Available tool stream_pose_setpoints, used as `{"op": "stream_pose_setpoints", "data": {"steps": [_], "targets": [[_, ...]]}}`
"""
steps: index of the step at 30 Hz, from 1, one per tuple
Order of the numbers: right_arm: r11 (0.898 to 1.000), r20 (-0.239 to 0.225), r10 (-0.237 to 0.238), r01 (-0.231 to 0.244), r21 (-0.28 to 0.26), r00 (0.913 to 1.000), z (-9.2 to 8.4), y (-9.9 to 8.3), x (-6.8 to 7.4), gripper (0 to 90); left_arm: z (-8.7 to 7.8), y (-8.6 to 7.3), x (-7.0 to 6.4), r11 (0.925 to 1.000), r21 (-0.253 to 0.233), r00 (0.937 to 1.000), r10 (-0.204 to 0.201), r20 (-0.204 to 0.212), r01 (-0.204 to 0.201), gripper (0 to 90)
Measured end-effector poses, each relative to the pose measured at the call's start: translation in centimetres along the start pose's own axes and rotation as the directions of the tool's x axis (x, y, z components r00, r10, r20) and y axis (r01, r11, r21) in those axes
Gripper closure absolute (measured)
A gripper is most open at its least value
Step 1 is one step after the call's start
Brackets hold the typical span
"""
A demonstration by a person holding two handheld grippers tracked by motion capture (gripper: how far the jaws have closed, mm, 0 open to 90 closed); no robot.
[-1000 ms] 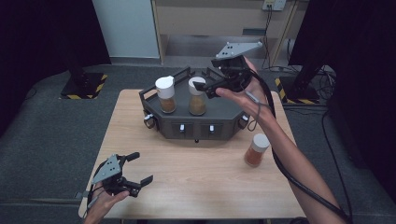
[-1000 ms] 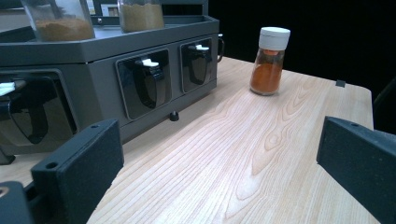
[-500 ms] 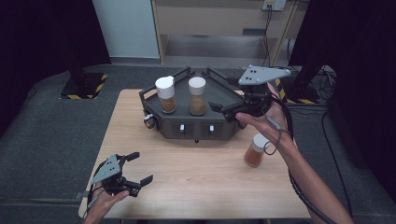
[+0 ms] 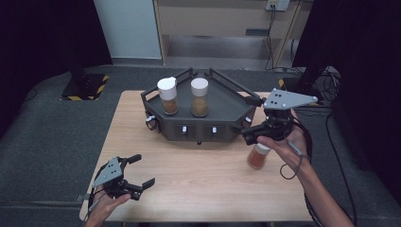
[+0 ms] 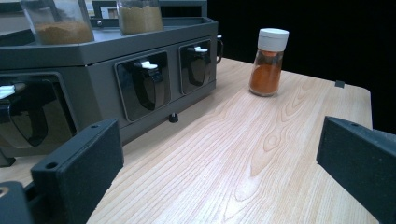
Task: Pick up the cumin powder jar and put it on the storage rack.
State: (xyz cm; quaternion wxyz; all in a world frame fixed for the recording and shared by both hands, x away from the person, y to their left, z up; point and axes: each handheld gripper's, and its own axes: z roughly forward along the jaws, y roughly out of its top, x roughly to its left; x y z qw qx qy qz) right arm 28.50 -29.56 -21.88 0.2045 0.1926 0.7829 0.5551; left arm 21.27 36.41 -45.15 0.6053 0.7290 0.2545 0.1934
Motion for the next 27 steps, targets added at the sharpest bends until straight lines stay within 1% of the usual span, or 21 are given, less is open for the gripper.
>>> {"op": "stream_pose_setpoints", "data": {"steps": [2,4,7,9,11,13,15,17,22,27], "targets": [[1.000,-0.002,0.006,-0.006,-0.001,1.0000,-0.5,-0.6,0.3,7.3,0.0,0.0,0.0,1.0000,0.000,1.0000,0.001,0.000,-0.001,0.0],[1.000,0.010,-0.003,0.003,0.007,0.9999,-0.8,-1.0,0.8,7.3,-0.1,0.0,-0.1,1.0000,-0.002,1.0000,0.001,0.000,-0.001,0.0],[1.000,0.015,0.002,-0.002,0.008,0.9999,-1.4,-1.8,1.2,7.3,-0.1,0.0,-0.1,1.0000,-0.004,1.0000,0.002,-0.001,-0.002,0.0],[1.000,0.027,-0.002,0.002,0.010,0.9996,-1.9,-2.3,1.6,7.3,-0.2,0.0,-0.1,1.0000,-0.005,1.0000,0.002,-0.001,-0.002,0.0],[1.000,0.027,0.006,-0.006,0.007,0.9996,-2.4,-2.8,1.7,7.3,-0.2,0.0,-0.1,1.0000,-0.006,1.0000,0.002,-0.001,-0.002,0.0],[1.000,0.038,0.011,-0.011,0.007,0.9992,-2.9,-3.4,1.9,7.2,-0.1,0.0,-0.1,1.0000,-0.006,1.0000,0.002,-0.001,-0.002,0.0],[1.000,0.041,0.026,-0.026,0.004,0.9988,-3.4,-3.9,1.9,7.3,-0.2,0.0,-0.2,1.0000,-0.007,1.0000,0.003,-0.002,-0.003,0.0],[1.000,0.054,0.028,-0.029,0.008,0.9982,-3.9,-4.4,2.1,7.3,-0.2,0.0,-0.2,1.0000,-0.007,1.0000,0.004,-0.002,-0.004,0.0],[0.998,0.071,0.055,-0.055,-0.001,0.9960,-5.1,-6.0,2.1,7.2,-0.2,0.0,-0.2,1.0000,-0.008,1.0000,0.004,-0.002,-0.004,0.0],[0.997,0.079,0.076,-0.076,-0.012,0.9939,-5.9,-7.6,2.3,7.2,-0.2,0.0,-0.2,0.9999,-0.009,1.0000,0.005,-0.002,-0.005,0.0]]}}
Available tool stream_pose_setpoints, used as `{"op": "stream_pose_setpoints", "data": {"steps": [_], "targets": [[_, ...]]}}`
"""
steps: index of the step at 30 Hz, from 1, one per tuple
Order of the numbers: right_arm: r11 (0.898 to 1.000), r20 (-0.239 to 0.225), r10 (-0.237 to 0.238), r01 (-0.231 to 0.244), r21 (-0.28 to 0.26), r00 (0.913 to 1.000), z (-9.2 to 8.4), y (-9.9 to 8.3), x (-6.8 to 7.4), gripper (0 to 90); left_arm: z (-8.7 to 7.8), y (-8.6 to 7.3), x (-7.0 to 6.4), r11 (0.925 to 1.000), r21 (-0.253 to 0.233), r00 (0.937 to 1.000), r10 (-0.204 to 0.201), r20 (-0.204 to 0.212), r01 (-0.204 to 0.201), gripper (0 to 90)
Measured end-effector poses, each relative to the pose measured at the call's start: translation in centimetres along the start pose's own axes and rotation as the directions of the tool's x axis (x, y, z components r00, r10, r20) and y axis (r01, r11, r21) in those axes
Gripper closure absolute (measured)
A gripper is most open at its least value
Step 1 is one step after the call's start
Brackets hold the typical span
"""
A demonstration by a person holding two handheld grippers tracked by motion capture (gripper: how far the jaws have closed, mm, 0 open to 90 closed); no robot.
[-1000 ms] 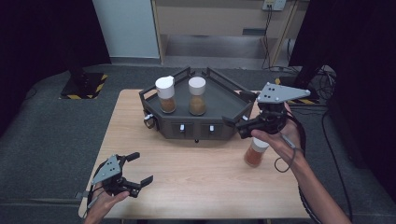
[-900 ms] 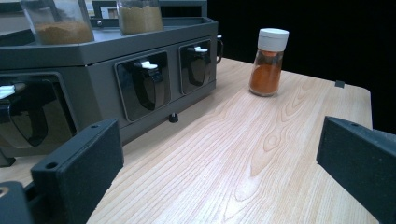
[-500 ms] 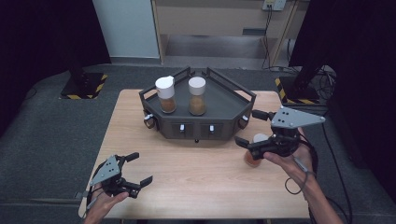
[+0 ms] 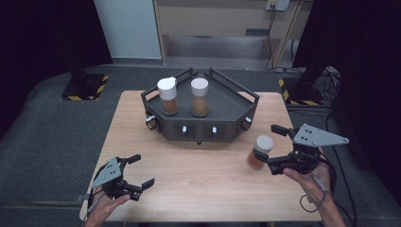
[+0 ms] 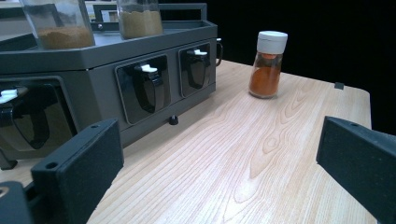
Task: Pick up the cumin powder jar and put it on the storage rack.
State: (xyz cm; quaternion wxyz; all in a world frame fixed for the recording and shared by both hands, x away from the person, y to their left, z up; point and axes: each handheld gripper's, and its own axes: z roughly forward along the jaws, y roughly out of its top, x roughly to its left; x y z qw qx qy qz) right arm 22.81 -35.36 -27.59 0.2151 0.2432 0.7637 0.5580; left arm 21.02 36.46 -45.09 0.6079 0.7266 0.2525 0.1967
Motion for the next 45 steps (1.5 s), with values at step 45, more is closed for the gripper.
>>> {"op": "stream_pose_setpoints", "data": {"steps": [45], "targets": [[0.988,0.034,0.129,-0.132,0.085,0.9911,-0.3,-10.5,-0.1,7.2,0.1,0.0,0.1,1.0000,0.008,1.0000,-0.001,0.006,0.001,0.0]]}}
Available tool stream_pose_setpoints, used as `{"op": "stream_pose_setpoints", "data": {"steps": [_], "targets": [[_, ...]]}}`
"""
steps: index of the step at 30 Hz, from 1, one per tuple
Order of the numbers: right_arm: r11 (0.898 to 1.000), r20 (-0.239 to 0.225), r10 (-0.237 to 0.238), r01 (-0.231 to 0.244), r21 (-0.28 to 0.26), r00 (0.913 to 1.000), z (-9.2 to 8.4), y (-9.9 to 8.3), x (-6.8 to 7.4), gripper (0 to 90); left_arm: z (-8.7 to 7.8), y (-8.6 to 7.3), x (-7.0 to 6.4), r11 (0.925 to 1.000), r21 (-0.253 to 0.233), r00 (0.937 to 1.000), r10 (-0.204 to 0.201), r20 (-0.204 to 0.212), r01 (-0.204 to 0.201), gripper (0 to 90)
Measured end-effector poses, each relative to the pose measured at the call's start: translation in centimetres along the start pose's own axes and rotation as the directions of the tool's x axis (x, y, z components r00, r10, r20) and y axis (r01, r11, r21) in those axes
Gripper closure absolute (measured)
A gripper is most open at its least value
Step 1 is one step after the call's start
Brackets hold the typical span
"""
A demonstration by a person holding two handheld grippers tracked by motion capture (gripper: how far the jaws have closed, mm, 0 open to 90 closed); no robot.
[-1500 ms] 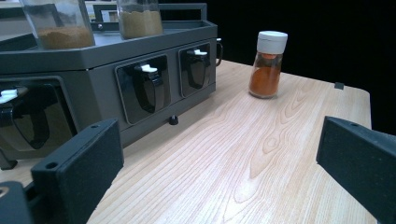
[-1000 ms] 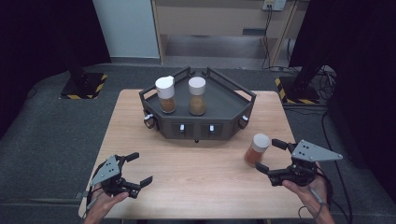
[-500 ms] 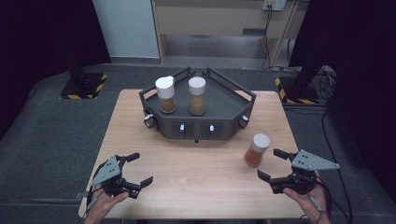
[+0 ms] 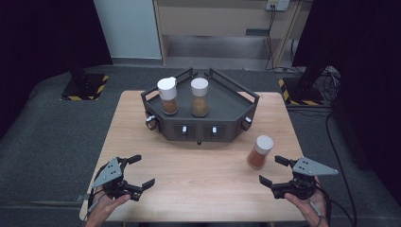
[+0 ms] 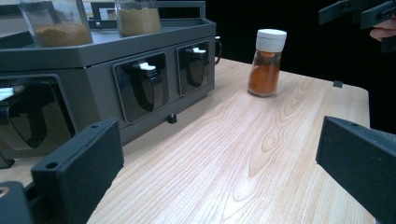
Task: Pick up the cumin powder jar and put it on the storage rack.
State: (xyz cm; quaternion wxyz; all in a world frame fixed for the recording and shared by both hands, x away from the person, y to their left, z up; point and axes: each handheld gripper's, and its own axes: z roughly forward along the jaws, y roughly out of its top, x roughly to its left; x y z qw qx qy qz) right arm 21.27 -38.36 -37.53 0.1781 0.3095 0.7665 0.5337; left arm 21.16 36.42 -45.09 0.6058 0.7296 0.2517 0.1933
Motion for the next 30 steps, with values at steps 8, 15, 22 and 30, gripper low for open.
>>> {"op": "stream_pose_setpoints", "data": {"steps": [8,15,22,30], "targets": [[1.000,-0.006,0.004,-0.004,0.009,1.0000,0.4,-0.6,-0.2,7.3,0.0,0.0,0.0,1.0000,0.002,1.0000,0.000,0.002,0.000,0.0],[1.000,-0.016,0.018,-0.018,0.026,0.9997,0.9,-1.2,-0.4,7.4,0.1,0.1,0.0,1.0000,0.005,1.0000,0.003,0.006,-0.003,0.0],[0.999,-0.022,0.015,-0.014,0.043,0.9996,1.3,-1.3,-0.4,7.5,0.1,0.1,0.0,1.0000,0.006,1.0000,0.005,0.008,-0.005,0.0],[0.998,-0.034,-0.001,0.003,0.055,0.9994,1.7,-1.4,-0.3,8.0,0.1,0.1,0.0,0.9999,0.007,0.9999,0.008,0.010,-0.008,0.0]]}}
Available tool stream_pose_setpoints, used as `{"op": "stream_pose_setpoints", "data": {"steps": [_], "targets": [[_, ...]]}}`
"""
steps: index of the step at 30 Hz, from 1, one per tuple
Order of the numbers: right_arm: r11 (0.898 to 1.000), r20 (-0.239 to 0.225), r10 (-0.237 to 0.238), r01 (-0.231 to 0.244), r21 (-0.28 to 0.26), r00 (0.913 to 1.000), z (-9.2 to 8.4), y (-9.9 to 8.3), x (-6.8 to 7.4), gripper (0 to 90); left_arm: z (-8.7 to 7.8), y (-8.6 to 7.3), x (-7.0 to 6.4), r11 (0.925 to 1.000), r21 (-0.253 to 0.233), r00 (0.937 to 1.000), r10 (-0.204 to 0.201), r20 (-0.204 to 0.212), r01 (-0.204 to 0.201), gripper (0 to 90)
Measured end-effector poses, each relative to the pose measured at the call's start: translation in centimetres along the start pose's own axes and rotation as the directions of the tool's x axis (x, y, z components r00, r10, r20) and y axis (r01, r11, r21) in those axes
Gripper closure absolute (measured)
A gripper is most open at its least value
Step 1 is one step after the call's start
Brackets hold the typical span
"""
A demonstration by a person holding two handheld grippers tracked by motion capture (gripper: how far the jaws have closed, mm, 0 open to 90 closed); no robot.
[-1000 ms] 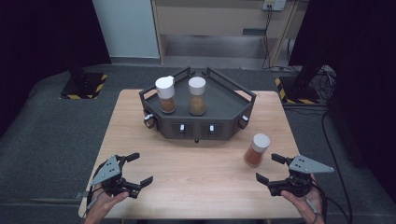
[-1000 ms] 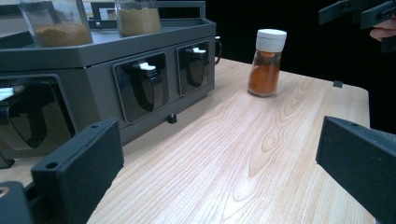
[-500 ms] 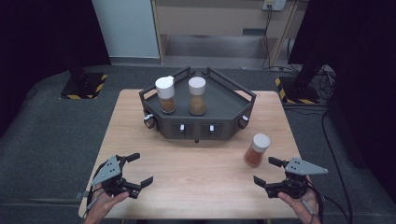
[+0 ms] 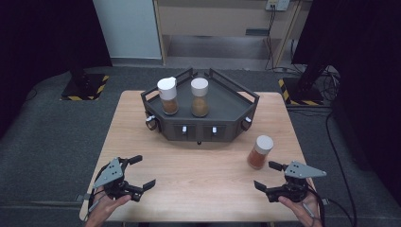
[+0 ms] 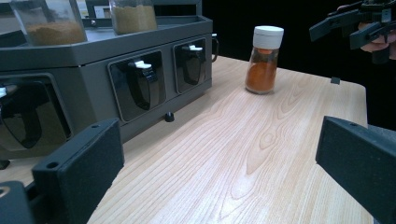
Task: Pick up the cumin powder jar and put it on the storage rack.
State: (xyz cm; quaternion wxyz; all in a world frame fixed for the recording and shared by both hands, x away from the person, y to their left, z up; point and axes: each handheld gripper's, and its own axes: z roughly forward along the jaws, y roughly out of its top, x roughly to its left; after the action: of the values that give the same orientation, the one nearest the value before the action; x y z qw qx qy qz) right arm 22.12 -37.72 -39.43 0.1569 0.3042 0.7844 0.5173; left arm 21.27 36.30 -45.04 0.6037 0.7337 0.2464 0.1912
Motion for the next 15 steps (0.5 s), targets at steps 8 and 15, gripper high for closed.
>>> {"op": "stream_pose_setpoints", "data": {"steps": [8,15], "targets": [[1.000,-0.017,-0.002,0.002,-0.001,0.9999,0.14,-0.16,-0.21,8.0,0.02,-0.03,0.03,1.0000,-0.001,1.0000,0.001,0.003,-0.001,0.0],[1.000,-0.026,-0.010,0.010,0.010,0.9996,0.39,-0.07,-0.18,8.2,0.10,-0.03,0.07,1.0000,-0.002,1.0000,0.003,0.008,-0.003,0.0]]}}
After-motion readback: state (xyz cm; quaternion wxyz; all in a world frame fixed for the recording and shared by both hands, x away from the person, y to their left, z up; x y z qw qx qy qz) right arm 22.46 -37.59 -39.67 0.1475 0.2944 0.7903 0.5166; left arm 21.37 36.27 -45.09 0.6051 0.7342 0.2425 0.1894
